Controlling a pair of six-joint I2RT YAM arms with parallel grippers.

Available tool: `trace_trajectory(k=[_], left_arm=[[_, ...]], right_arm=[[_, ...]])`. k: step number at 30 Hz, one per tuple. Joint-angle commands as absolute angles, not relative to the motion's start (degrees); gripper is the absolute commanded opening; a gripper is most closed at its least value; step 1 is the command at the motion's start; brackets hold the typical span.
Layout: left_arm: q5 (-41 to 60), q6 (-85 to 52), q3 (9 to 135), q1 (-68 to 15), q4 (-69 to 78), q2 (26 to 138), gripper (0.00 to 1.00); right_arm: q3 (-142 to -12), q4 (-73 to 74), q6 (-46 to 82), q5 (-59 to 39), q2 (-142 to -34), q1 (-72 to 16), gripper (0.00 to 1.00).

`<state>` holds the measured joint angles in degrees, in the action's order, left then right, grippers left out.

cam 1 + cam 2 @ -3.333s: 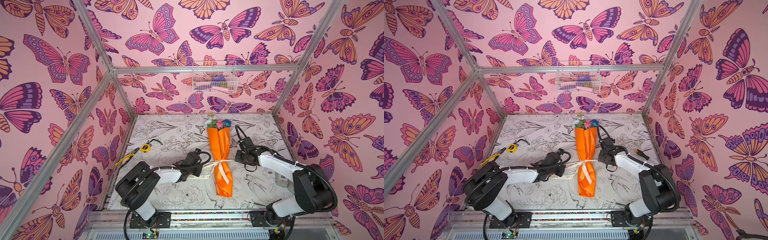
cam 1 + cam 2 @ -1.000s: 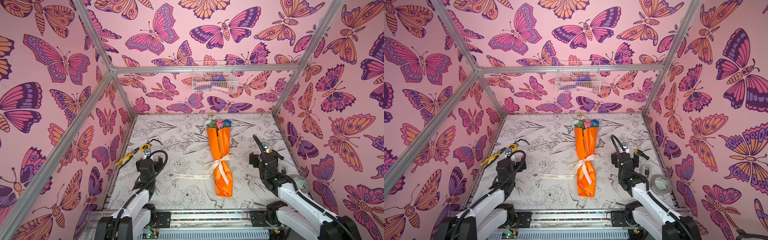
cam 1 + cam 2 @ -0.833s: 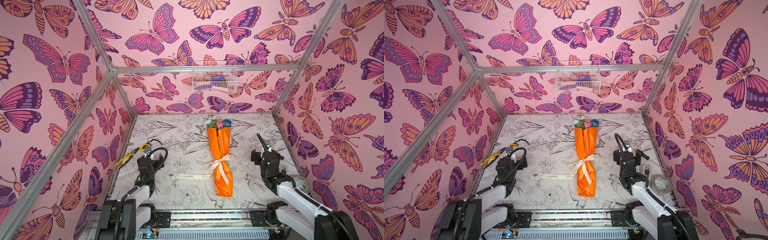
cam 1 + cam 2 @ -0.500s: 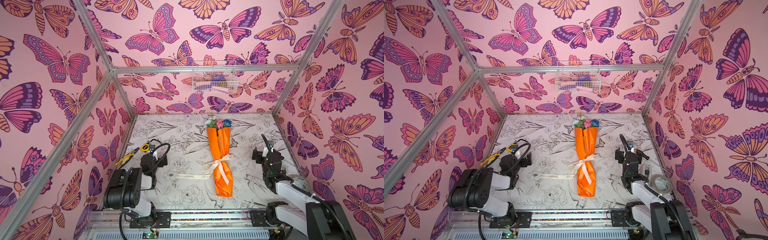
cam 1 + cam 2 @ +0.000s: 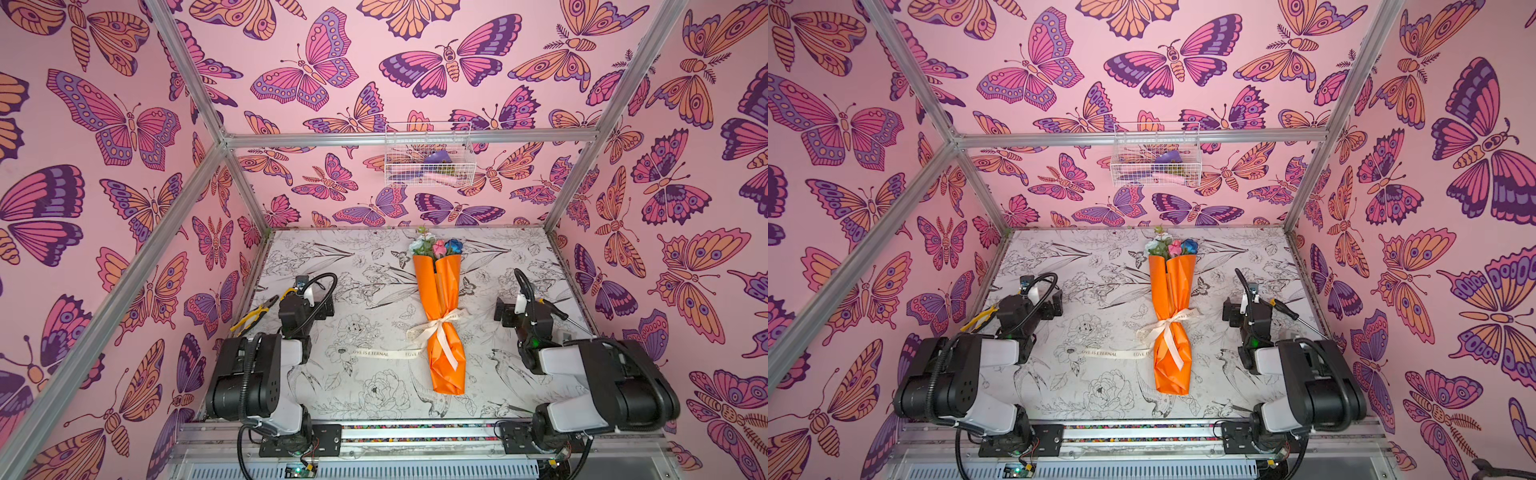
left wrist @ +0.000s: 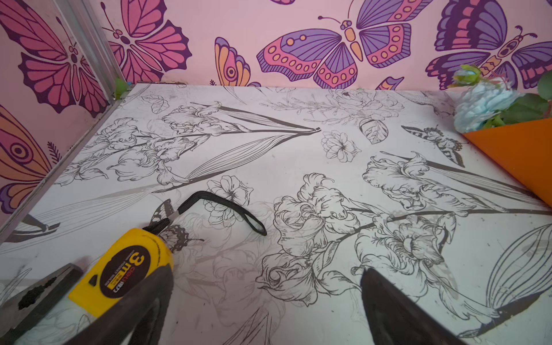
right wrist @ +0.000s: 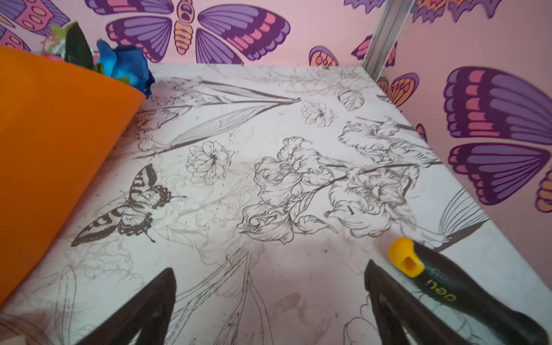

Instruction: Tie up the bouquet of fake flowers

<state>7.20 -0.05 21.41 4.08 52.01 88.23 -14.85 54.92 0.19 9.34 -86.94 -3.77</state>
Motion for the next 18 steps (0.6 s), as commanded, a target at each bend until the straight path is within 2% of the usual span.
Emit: trace_trajectory(k=[1, 4, 7, 18], left_arm=[[6.7, 0.0, 20.5, 4.0, 53.6, 88.8, 1.0], [7.2, 0.4, 20.2, 3.8, 53.9, 88.7, 1.0], [7.5, 0.4, 20.3, 3.8, 53.6, 88.6, 1.0], [5.7, 0.0, 20.9, 3.5, 52.6, 88.6, 1.0]], right_arm=[[-18.8, 57.3, 1.6, 9.2, -87.5, -3.1, 0.99], [-23.1, 45.5, 3.8, 9.2, -85.8, -1.5, 0.99], [-22.3, 48.8, 4.1, 9.0, -86.8, -1.3, 0.99], [-22.9, 46.4, 4.0, 8.9, -86.1, -1.3, 0.99]])
